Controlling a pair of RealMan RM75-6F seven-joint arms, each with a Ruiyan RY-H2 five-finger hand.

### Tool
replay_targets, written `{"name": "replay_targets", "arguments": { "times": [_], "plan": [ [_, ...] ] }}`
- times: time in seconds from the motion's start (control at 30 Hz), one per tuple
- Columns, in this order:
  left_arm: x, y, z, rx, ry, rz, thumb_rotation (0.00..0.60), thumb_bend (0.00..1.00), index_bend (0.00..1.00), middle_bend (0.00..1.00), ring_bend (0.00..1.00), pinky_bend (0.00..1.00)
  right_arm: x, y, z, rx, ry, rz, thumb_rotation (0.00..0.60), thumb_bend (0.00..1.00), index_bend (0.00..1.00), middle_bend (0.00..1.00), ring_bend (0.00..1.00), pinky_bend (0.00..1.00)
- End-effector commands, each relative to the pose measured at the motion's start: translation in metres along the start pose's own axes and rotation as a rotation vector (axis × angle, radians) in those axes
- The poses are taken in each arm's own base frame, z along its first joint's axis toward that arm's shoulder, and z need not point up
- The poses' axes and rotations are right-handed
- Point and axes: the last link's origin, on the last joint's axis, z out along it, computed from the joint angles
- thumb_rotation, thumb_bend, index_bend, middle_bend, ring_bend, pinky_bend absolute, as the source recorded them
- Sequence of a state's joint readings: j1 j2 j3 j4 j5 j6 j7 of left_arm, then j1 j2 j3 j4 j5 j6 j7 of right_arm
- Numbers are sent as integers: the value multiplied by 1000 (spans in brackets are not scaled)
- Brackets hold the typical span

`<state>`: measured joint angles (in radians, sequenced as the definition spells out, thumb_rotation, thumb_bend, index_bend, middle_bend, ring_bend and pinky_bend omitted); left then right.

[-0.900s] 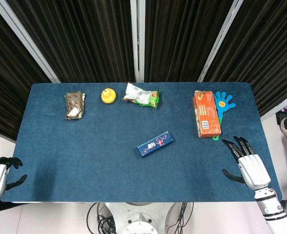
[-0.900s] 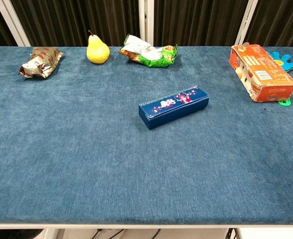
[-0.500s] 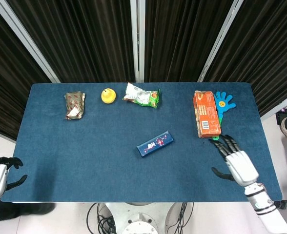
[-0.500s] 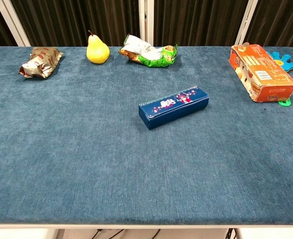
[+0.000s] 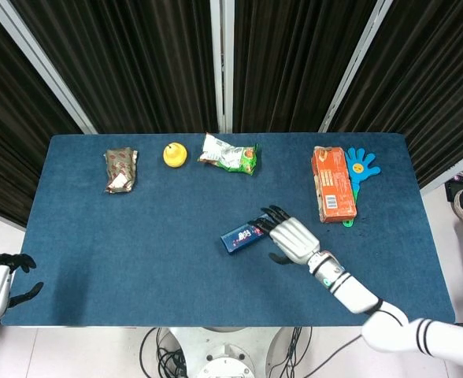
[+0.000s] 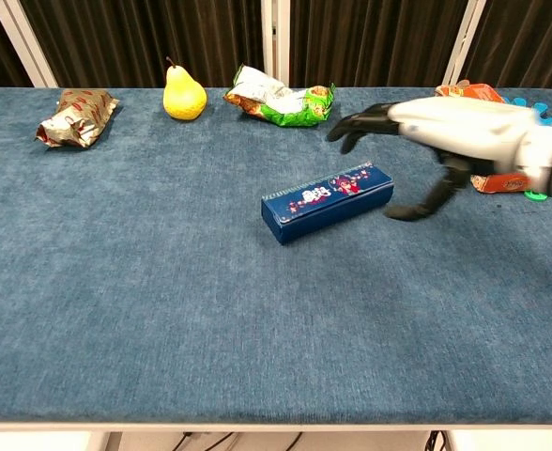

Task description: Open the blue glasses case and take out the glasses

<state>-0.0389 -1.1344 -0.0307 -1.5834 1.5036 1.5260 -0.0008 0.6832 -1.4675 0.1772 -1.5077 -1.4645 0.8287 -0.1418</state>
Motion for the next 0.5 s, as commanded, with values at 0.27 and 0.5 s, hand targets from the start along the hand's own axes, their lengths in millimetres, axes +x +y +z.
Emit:
{"name": "replay_targets", "arguments": {
  "times": [0.27,0.5],
  "plan": [
    [0,-1,0,-5,-2,-4,600,166,508,536,415,405,-7,-6,41,-22,-64,-54,600,327,192,219,0,0],
    [0,-1,0,-6,-2,-5,600,166,508,535,415,405,-10,-2,44,-38,-86,-54,600,331,206,230,0,0]
  ]
}}
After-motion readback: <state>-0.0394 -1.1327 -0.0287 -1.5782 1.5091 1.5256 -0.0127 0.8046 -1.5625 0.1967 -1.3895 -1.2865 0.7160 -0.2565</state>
